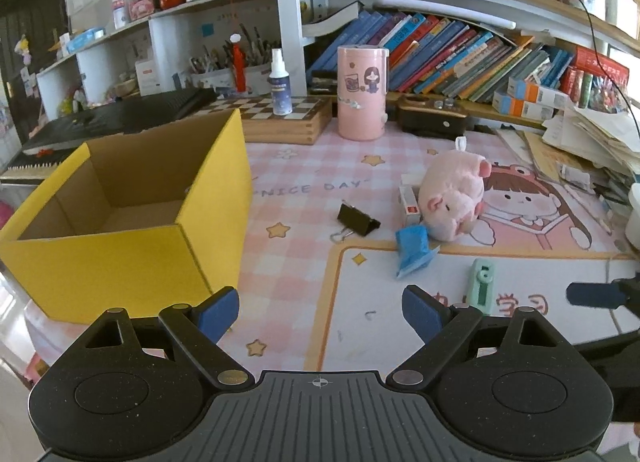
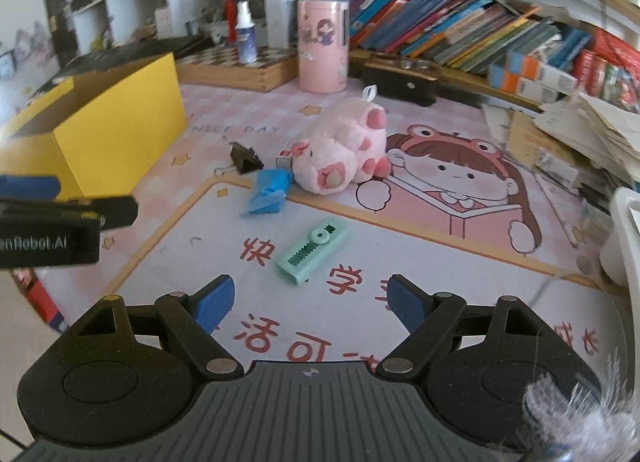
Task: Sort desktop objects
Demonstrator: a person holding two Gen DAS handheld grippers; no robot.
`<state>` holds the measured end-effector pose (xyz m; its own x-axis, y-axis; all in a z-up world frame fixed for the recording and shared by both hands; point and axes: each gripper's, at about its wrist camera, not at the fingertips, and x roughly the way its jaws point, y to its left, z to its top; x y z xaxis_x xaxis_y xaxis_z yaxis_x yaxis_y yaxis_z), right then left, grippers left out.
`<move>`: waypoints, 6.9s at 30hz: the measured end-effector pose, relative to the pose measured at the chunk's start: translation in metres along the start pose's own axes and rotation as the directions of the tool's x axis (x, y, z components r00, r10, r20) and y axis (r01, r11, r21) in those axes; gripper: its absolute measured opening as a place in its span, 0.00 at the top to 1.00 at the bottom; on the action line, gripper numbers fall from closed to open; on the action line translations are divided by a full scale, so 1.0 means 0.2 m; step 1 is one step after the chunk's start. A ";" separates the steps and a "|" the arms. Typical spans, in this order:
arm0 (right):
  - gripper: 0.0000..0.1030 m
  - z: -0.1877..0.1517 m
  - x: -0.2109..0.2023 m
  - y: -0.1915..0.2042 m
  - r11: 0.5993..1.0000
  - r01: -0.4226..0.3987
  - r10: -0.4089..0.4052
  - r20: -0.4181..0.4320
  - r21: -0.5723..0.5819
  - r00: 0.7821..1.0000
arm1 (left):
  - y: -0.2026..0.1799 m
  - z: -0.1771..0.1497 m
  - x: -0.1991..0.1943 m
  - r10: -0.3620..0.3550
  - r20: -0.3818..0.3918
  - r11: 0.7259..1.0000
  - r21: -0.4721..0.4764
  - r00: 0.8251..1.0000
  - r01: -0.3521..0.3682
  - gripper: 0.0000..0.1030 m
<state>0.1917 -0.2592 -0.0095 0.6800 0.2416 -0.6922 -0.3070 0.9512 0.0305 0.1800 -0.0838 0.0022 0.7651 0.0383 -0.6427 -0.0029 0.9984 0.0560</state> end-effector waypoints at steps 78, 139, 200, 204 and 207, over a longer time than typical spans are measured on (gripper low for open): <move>0.34 0.15 0.07 -0.23 0.959 -0.188 0.194 0.010 -0.212 0.981 | -0.20 0.12 0.25 -0.088 -0.042 0.991 -0.106 0.995 0.083 0.57; 0.34 -0.27 -0.34 1.07 0.933 -0.251 0.251 -0.033 -0.258 0.967 | 0.87 -0.54 -0.52 -0.043 -0.020 0.977 -0.209 0.999 0.038 0.57; 0.34 0.77 0.19 0.99 0.888 -0.233 0.320 0.169 -0.395 0.932 | 1.06 0.16 -0.07 0.122 0.164 0.976 -0.197 0.979 -0.088 0.57; 0.34 0.81 0.31 1.00 0.856 -0.248 0.340 0.131 -0.454 0.931 | 1.04 0.18 0.01 0.134 0.131 0.977 -0.183 0.982 -0.108 0.57; 0.34 0.83 0.38 1.02 0.818 -0.264 0.361 0.099 -0.511 0.927 | 1.03 0.20 0.07 0.141 0.106 0.978 -0.170 0.984 -0.122 0.57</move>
<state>0.2923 -0.0155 0.0643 0.5856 0.5866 -0.5595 -0.7709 0.6164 -0.1606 0.2159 0.1209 0.0347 0.8212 0.1740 -0.5435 -0.2052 0.9787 0.0033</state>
